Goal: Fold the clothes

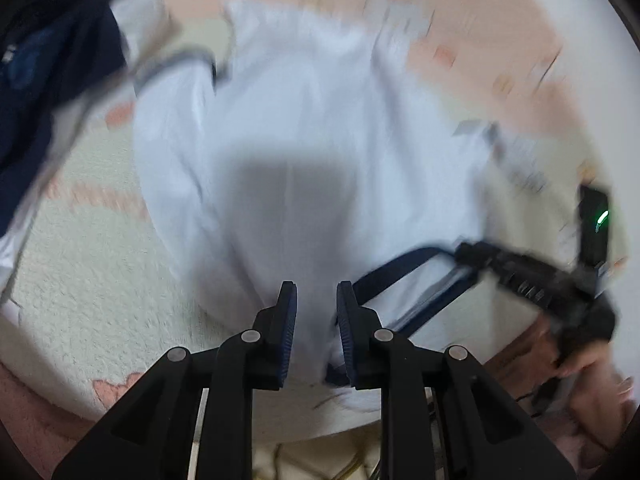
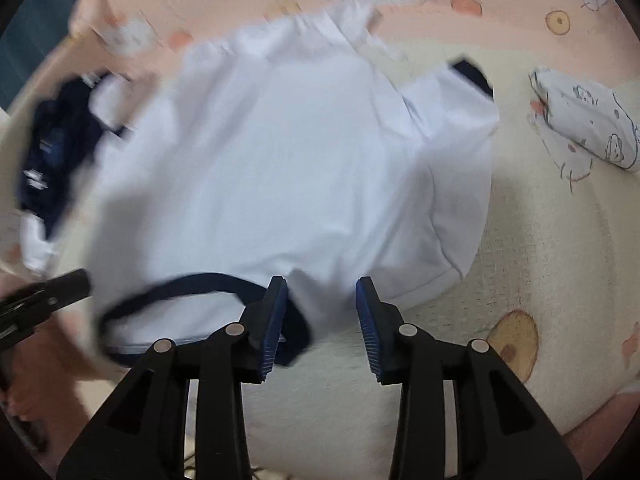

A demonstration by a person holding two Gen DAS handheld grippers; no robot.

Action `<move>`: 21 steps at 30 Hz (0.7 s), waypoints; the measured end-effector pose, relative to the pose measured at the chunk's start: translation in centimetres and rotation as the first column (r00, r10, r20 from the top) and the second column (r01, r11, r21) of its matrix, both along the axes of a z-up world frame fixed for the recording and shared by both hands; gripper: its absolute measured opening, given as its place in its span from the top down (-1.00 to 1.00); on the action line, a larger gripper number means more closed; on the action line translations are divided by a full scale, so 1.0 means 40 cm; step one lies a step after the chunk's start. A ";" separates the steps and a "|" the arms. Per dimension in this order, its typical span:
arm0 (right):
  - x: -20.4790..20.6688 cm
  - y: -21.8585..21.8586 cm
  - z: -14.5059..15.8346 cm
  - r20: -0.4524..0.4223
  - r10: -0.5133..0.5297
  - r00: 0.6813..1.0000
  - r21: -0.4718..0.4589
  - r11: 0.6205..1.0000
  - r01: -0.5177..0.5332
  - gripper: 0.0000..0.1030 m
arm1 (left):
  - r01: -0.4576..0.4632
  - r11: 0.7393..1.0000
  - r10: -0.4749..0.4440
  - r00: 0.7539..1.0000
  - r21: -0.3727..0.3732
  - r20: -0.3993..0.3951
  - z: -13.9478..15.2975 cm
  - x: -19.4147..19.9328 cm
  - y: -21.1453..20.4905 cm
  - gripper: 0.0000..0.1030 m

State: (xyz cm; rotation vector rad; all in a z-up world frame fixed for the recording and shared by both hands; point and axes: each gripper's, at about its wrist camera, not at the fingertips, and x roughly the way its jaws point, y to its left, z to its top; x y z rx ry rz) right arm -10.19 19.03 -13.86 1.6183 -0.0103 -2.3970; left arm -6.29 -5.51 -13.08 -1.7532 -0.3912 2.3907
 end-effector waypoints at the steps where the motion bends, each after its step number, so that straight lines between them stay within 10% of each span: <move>1: -0.008 -0.013 -0.011 0.008 0.008 1.000 0.019 1.000 -0.008 0.29 | 0.016 1.000 -0.016 0.999 -0.022 0.032 -0.016 0.004 0.011 0.57; 12: 0.040 0.002 -0.008 0.148 0.033 0.988 0.026 0.999 -0.037 0.29 | 0.082 0.996 -0.080 0.992 -0.021 0.095 -0.003 0.060 0.040 0.57; 21: 0.004 0.140 0.071 0.113 -0.167 0.979 -0.232 0.954 0.189 0.14 | -0.270 0.933 0.257 0.963 0.237 0.087 0.002 0.072 -0.139 0.33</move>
